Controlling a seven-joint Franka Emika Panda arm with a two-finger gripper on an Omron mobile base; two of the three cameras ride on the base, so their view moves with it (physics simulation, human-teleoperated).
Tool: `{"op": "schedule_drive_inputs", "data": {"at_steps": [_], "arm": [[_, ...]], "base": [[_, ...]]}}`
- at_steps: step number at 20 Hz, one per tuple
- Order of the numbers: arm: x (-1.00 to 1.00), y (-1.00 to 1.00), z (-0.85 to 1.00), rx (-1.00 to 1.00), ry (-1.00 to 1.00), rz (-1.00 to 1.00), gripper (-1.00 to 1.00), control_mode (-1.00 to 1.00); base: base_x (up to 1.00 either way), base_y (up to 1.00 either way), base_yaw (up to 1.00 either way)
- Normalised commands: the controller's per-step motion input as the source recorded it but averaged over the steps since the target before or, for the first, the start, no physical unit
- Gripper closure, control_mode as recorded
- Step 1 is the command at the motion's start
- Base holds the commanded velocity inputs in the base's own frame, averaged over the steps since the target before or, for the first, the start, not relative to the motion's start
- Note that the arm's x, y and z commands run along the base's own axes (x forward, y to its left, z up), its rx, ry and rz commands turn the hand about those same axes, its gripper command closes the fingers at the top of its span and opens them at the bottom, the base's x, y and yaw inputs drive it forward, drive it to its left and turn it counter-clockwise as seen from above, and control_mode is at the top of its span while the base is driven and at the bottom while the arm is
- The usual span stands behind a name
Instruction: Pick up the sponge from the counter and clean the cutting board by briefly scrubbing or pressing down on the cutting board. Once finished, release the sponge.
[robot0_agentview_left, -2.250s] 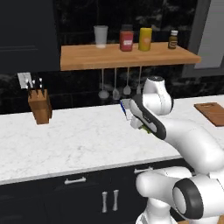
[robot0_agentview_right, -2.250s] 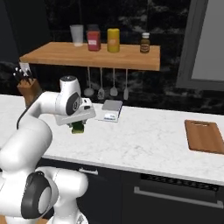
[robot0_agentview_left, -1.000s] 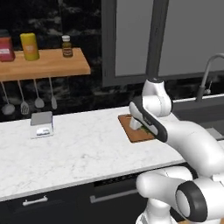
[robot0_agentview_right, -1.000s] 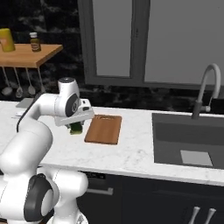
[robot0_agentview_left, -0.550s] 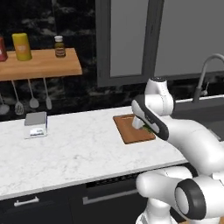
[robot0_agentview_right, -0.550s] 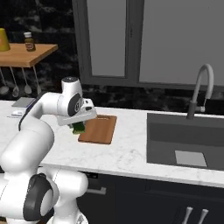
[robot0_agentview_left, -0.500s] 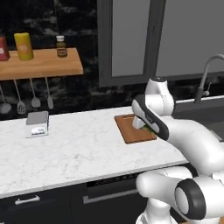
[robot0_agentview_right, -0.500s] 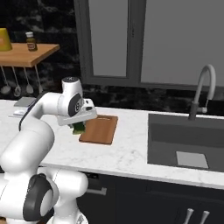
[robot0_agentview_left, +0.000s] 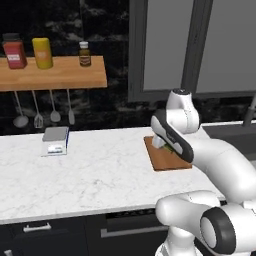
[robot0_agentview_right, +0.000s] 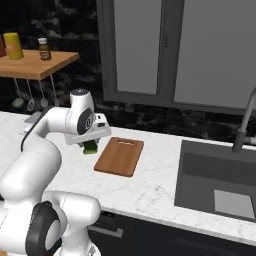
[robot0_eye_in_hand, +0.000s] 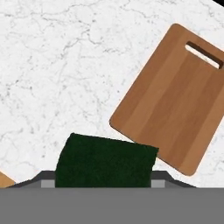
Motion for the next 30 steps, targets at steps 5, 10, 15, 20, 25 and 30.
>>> {"op": "schedule_drive_inputs", "data": {"at_steps": [5, 10, 15, 20, 25, 30], "arm": [[0.00, 0.00, 0.00, 0.00, 0.00, 0.00, 1.00, 1.00], [0.50, -0.09, -0.06, 0.00, 0.00, -0.05, 1.00, -1.00], [0.73, -0.22, -0.21, 0.00, 0.00, -0.25, 1.00, -1.00], [0.64, -0.11, -0.38, 0.00, -0.01, -0.35, 1.00, -1.00], [0.60, -0.12, -0.42, 0.01, -0.10, -0.23, 1.00, -1.00], [0.47, -0.08, -0.55, 0.05, -0.17, 0.01, 1.00, -1.00]], "base": [[0.99, -0.20, 0.01], [0.36, 0.00, 0.00], [0.00, 0.00, 0.00], [0.00, 0.00, 0.00], [0.00, 0.00, 0.00], [0.00, 0.00, 0.00]]}}
